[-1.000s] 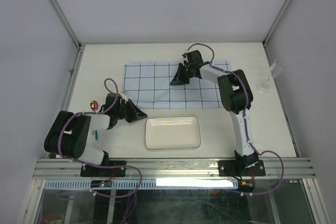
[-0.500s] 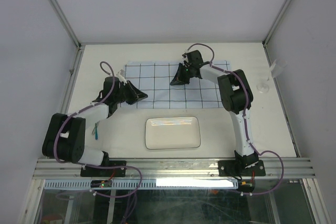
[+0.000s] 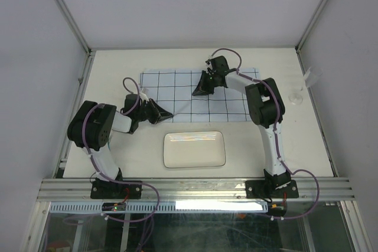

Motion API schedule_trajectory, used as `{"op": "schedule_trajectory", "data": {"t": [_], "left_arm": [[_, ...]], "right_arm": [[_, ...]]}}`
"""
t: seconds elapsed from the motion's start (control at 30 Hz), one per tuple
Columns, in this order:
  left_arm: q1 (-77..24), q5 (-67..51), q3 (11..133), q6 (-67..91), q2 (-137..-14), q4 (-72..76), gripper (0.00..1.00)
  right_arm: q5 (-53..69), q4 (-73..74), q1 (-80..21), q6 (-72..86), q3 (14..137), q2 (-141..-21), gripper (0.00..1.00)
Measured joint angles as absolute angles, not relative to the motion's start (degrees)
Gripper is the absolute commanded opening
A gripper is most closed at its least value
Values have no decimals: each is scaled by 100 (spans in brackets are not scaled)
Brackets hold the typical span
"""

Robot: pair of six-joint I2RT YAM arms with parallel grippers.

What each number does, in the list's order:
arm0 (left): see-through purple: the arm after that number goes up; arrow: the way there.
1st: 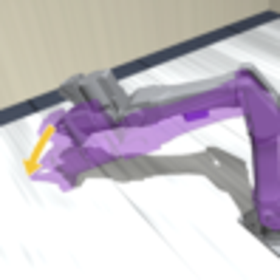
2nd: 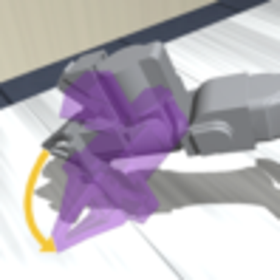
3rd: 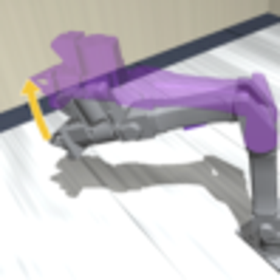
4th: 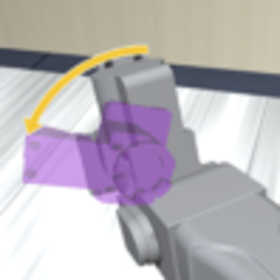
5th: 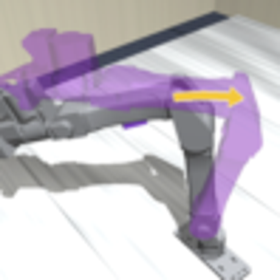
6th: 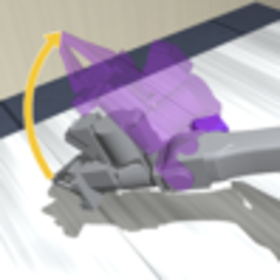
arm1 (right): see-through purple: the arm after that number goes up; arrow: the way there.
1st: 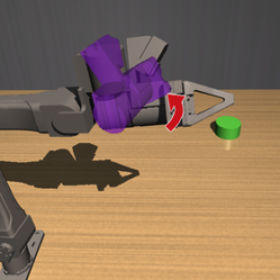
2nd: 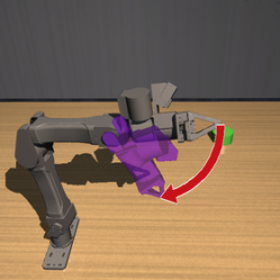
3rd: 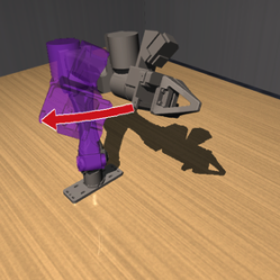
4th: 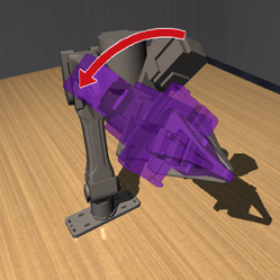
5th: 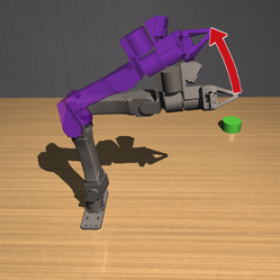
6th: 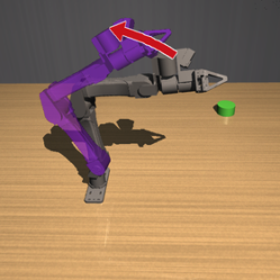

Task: Set the dinner table for one person
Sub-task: Flatten out the napkin at the center of the board.

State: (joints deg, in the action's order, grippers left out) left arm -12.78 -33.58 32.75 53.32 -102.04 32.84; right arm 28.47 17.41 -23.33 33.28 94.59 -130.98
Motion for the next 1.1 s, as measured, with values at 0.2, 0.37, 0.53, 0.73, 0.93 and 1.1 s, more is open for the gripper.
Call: {"op": "schedule_trajectory", "data": {"t": [0.2, 0.37, 0.53, 0.73, 0.93, 1.1], "left_arm": [[-1269, -3514, 2888, 5680, -10698, 4388, 0], [-1264, -3507, 2495, 5959, -10991, 5509, 0], [-1264, -3507, 2141, 6178, -11246, 6401, 0], [-1264, -3483, 1859, 6200, -11244, 6709, 0], [-1269, -3457, 1756, 6012, -10877, 6248, 0], [-1278, -3258, 1758, 5669, -10235, 5205, 0]], "right_arm": [[2792, 1835, -2320, 3295, 9509, -13098, 0], [2716, 1975, -2276, 3227, 9581, -13098, 0], [2709, 2010, -2237, 3164, 9590, -13098, 0], [2648, 2115, -2237, 3026, 9644, -13091, 0], [2399, 2327, -2189, 2790, 9657, -12991, 0], [2005, 2641, -1981, 2530, 9633, -12805, 0]]}}
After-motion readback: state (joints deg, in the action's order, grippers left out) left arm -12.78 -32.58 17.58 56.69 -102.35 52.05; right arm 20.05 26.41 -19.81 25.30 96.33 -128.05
